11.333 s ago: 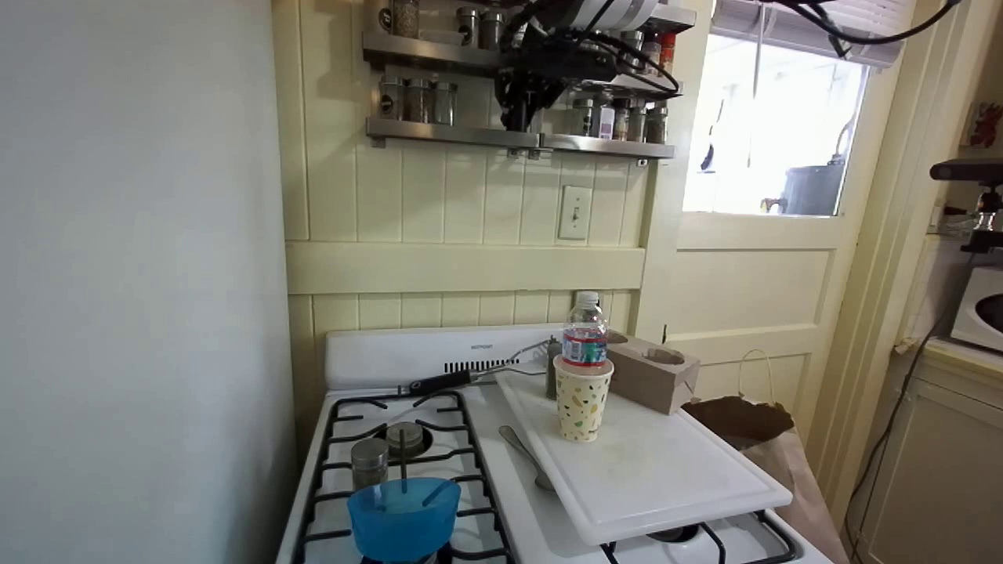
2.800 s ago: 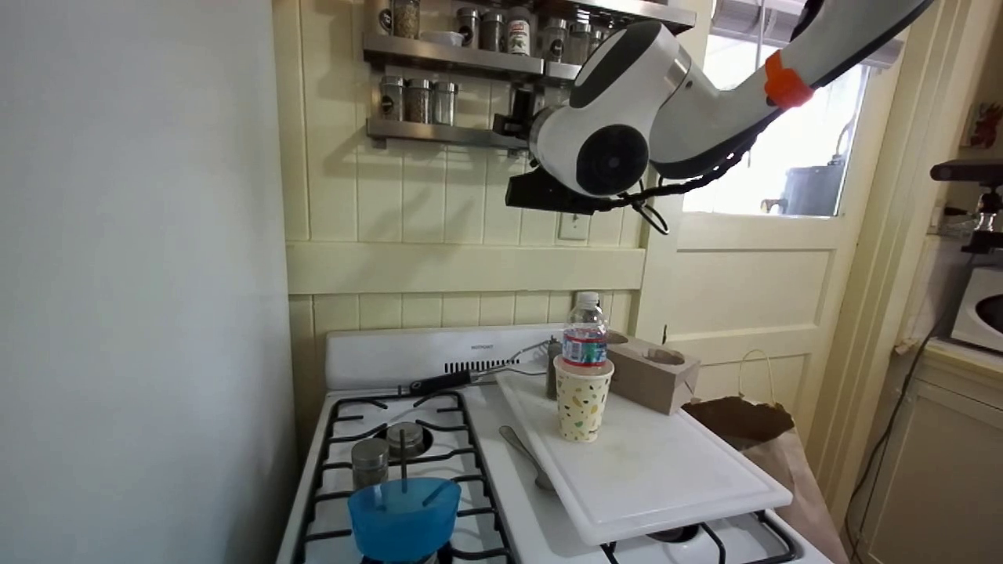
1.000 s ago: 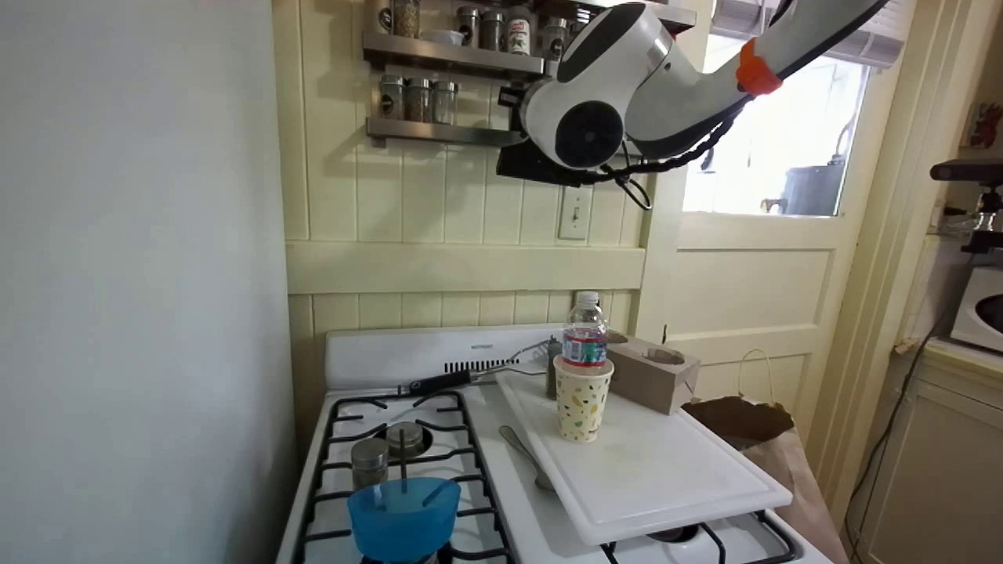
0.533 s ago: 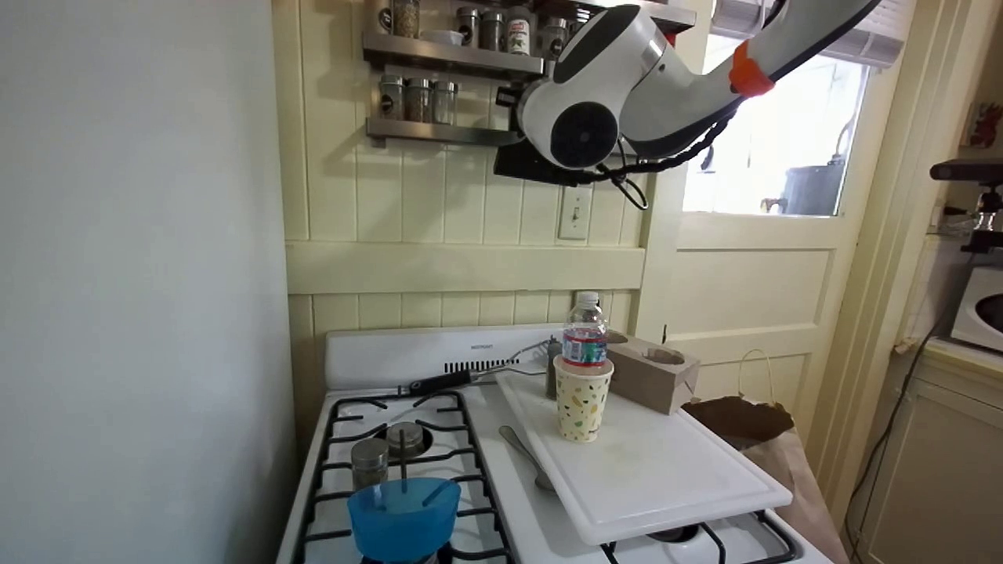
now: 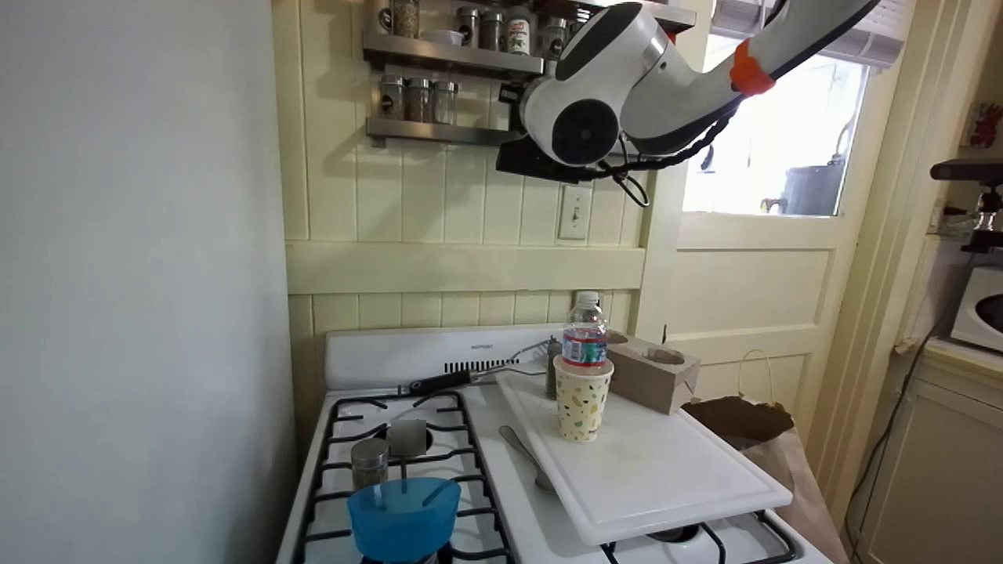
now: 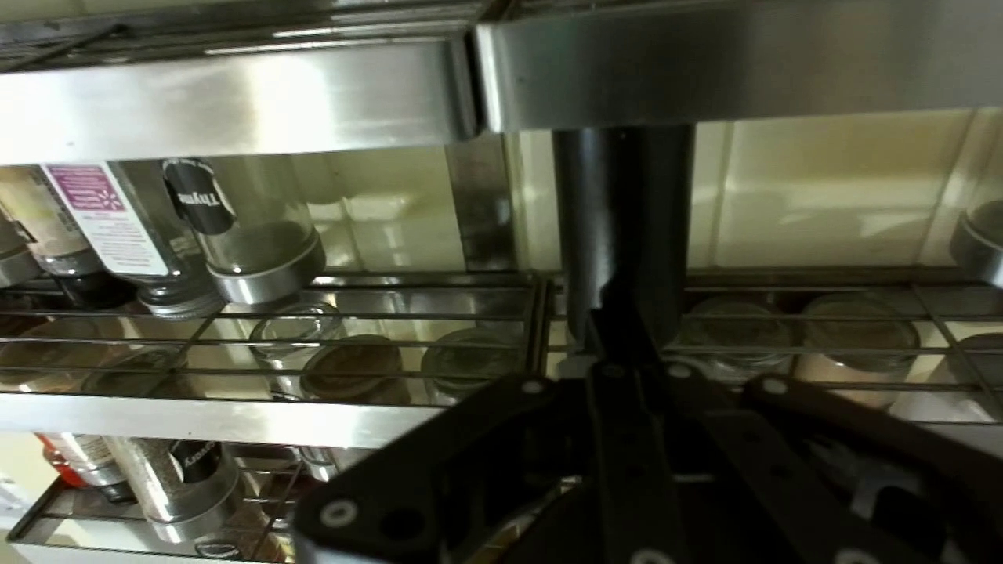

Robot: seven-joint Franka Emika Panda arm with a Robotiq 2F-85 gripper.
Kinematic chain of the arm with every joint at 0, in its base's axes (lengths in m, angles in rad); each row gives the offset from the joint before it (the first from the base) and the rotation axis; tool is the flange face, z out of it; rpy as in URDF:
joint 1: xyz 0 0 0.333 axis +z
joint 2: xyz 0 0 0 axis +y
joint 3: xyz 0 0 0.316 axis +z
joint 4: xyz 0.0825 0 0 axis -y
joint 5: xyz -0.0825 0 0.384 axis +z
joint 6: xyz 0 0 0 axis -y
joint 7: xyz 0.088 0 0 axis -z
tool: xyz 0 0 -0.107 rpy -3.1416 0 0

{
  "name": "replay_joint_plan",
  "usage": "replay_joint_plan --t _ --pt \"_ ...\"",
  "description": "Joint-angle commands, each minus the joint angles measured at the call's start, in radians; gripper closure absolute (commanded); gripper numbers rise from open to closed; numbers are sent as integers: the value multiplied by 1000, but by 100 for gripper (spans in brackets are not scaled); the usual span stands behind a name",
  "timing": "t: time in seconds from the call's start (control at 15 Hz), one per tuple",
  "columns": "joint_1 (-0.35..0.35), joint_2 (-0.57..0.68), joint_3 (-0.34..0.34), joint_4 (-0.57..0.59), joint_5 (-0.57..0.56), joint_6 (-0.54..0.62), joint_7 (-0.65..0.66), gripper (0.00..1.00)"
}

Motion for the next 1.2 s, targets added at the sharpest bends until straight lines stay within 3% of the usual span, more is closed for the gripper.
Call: replay_joint_plan --t 0.0,0.33,0.67,0.87,1.13 --pt "-8 18 -1 29 -7 36 34 100" --pt "-5 20 5 25 -7 32 44 100" --pt "28 -60 45 -78 18 -49 32 100" --pt "32 -178 47 -193 190 34 -85 100" --pt "29 -371 53 -376 426 127 -409 100"
